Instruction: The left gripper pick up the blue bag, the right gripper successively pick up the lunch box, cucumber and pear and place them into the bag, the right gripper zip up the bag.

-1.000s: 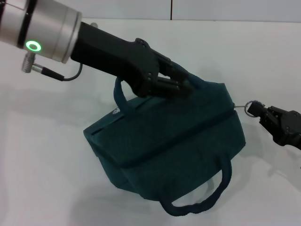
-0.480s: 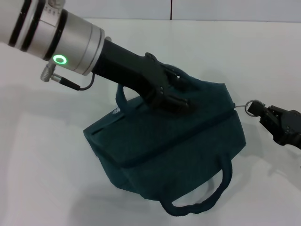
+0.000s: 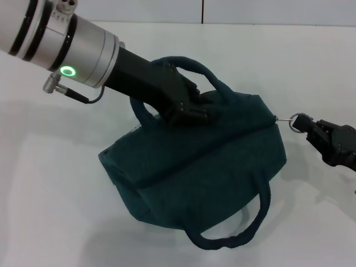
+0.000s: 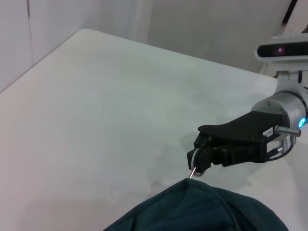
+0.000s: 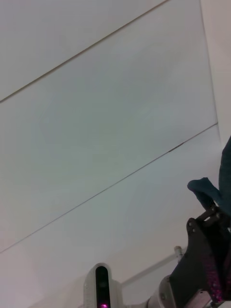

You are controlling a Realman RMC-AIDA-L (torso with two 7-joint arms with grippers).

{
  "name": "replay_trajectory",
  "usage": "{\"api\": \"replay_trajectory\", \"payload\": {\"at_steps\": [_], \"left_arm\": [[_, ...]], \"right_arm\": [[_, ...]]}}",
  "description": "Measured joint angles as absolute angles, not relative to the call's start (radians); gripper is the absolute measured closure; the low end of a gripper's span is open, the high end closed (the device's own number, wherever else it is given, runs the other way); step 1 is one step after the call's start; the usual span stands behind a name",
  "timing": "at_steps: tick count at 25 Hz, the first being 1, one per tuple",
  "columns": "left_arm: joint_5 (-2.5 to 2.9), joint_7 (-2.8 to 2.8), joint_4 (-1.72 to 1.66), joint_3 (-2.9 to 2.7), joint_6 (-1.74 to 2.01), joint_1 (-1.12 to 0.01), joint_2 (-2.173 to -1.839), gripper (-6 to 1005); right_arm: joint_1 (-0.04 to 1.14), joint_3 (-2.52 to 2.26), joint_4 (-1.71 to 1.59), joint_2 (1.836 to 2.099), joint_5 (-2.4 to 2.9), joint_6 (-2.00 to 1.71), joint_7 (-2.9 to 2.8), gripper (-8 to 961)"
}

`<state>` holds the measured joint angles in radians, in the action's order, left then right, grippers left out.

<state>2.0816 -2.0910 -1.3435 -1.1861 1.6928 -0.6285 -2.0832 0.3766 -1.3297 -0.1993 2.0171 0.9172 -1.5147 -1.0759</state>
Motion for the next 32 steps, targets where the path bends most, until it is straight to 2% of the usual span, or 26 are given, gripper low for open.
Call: {"api": "replay_trajectory", "payload": {"at_steps": [3, 5, 18, 23, 32], "left_arm": [[2.083, -2.091, -1.342, -1.184, 1.692, -0.629, -2.082, 651], [2.083, -2.091, -1.342, -1.182, 1.692, -0.629, -2.081, 882], [2.101, -2.088, -1.333, -1.18, 1.7, -0.631, -2.077, 943], [2.068, -2.092, -1.353, -1.132, 1.756, -0.644, -2.05, 943], [2.0, -2.086, -1.325, -1.004, 1.831, -0.656, -2.022, 946]], "right_arm": [[0.377, -1.329, -0.202, 2.017, 0.917, -1.514, -1.077, 943], [0.378, -1.328, -0.203, 2.017, 0.917, -1.514, -1.078, 943], [0.379, -1.334, -0.207, 2.014, 0.923, -1.56, -1.07, 943], [0.377, -1.346, -0.207, 2.011, 0.926, -1.696, -1.069, 943], [0.37, -1.352, -0.204, 2.008, 0.939, -1.789, -1.071, 943]]}}
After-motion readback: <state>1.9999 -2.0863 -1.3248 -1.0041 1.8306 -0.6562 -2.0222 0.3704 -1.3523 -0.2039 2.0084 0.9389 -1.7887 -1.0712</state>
